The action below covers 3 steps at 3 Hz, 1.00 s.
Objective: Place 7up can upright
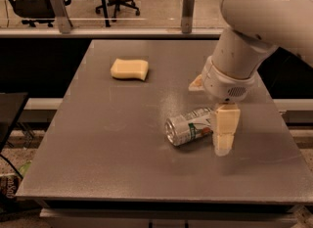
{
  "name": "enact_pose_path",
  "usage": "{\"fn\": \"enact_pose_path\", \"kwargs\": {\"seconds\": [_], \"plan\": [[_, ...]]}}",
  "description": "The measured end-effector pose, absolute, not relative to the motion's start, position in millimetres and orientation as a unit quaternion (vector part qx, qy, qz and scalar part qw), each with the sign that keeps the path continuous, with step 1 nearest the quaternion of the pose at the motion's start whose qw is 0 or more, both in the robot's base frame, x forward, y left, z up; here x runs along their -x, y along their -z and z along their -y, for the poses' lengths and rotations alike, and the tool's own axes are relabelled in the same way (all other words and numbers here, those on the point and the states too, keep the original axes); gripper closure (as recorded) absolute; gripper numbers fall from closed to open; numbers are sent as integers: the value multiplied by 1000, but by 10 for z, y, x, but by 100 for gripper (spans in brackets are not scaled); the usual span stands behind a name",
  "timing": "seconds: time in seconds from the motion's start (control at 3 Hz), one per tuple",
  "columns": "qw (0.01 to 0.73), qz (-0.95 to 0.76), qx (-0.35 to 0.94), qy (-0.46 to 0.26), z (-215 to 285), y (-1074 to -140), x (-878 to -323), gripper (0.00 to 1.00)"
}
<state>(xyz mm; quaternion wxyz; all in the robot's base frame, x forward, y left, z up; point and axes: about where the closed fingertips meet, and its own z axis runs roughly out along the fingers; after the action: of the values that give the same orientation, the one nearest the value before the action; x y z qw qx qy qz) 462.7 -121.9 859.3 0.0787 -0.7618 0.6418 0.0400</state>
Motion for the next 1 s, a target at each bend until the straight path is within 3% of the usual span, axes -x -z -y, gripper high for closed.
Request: {"fn": "enact_pose_path", "kwargs": {"seconds": [0.67, 1.0], "plan": [[56, -609, 790, -42, 1059, -8415, -4581, 0], [51, -601, 797, -37, 1049, -8383, -4612, 18]]}}
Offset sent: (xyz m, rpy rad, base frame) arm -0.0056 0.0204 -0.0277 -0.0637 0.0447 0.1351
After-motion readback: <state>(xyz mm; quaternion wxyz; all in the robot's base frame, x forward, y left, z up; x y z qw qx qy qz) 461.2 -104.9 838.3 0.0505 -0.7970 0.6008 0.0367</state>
